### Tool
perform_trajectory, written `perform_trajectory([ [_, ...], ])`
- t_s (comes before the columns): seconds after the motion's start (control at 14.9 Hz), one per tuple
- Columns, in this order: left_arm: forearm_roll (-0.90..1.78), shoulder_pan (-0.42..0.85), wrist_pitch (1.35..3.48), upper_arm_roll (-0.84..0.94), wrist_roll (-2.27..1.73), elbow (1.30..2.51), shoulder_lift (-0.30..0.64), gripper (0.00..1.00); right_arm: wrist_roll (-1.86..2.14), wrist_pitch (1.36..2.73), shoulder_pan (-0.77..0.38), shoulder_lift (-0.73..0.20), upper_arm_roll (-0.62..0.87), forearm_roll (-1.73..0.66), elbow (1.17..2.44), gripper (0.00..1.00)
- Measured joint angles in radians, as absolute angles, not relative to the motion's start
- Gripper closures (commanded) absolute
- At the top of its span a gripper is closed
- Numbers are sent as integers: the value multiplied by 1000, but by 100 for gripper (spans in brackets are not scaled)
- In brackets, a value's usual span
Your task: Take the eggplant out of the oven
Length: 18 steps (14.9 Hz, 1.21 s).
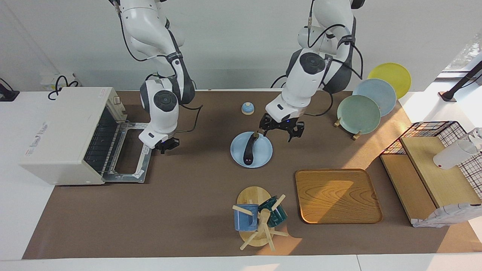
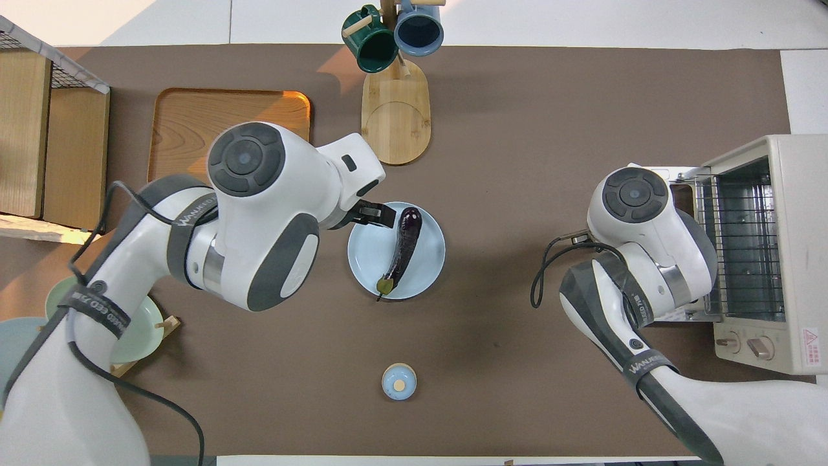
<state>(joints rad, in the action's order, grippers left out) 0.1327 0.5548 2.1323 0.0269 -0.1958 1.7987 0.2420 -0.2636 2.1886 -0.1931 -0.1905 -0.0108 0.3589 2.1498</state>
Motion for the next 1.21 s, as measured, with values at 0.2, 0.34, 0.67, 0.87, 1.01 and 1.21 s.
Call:
perform_trajectory([
  [0.2,133,590,2197,26,-178,1813,298,0,-264,2224,-169,-190,-11,363,2171,100],
  [0.34,133,615,2238,26,-173,1817,340,0,-256,2228,-162,-190,-11,373,2179,100],
  [0.67,133,647,2271,25,-162,1826,388,0,-198,2209,-162,-188,-7,439,2174,100],
  [0.87,133,652,2325,26,-158,1860,392,0,-138,2089,-162,-171,9,436,2115,100],
  [1.01,133,653,2341,26,-157,1877,395,2,-84,2004,-155,-131,12,433,2077,100],
  [1.21,133,653,2344,26,-157,1879,395,31,26,1943,-90,-39,14,424,2057,100],
])
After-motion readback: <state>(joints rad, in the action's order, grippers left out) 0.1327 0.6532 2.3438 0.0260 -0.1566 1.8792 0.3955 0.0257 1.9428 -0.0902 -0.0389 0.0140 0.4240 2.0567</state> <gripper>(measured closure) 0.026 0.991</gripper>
